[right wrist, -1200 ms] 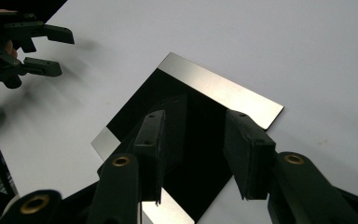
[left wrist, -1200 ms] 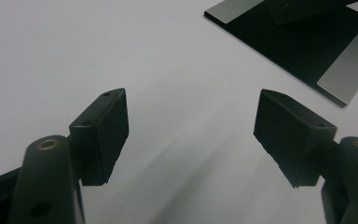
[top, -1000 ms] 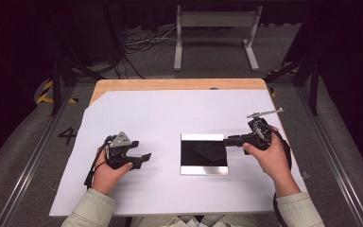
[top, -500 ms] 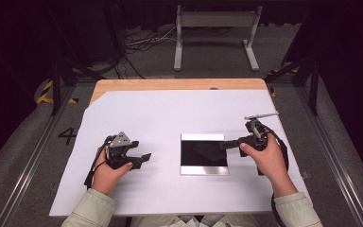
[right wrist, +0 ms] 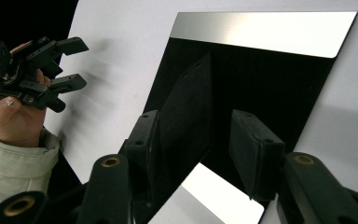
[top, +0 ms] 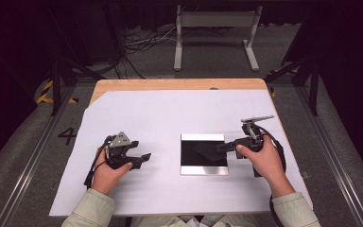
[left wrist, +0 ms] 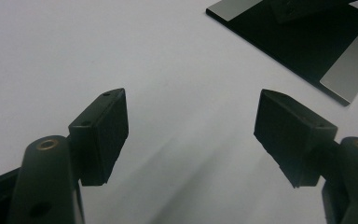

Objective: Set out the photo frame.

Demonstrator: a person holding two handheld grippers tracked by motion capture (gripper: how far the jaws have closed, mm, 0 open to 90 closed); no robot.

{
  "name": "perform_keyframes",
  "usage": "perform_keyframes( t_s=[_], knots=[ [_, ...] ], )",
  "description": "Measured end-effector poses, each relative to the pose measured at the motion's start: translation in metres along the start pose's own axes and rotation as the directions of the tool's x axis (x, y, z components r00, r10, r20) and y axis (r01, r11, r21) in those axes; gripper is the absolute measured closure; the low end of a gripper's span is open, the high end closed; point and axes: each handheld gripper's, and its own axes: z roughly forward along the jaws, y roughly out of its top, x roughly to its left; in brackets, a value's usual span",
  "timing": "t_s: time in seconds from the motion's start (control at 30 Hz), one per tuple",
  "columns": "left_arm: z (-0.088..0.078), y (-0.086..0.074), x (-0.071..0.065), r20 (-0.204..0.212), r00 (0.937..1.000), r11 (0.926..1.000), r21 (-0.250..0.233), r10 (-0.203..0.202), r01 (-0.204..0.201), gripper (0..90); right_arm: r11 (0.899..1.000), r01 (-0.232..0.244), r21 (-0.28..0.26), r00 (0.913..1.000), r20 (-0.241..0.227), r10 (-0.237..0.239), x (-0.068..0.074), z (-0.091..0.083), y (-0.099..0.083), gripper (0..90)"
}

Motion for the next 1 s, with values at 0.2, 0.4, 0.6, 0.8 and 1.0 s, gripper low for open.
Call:
perform_keyframes(
  t_s=[0.2,0.4,0.6,0.8,1.0],
  knots=[
    [0.0,0.0,0.0,0.001,1.0,1.0,0.003,0.0,0.0,26.6,1.0,-0.022,0.009,0.9996,-0.017,0.022,-0.001,0.004,-0.001,50.8],
    [0.0,0.0,0.0,-0.004,1.0,1.0,0.004,0.002,-0.002,26.6,0.999,-0.04,0.03,0.9988,-0.027,0.041,-0.003,0.009,-0.002,51.1],
    [0.0,0.0,0.0,-0.005,1.0,1.0,0.005,0.0,0.0,26.7,0.997,-0.063,0.046,0.9966,-0.05,0.065,-0.004,0.013,-0.002,52.3],
    [0.0,0.0,0.0,-0.006,1.0,1.0,0.007,-0.002,0.002,26.6,0.997,-0.053,0.049,0.9965,-0.061,0.056,-0.002,0.015,-0.003,57.3],
    [0.0,-0.001,0.0,-0.007,1.0,0.9999,0.009,-0.005,0.005,26.5,0.998,-0.053,0.042,0.9956,-0.075,0.056,0.001,0.015,-0.003,62.8]
  ],
)
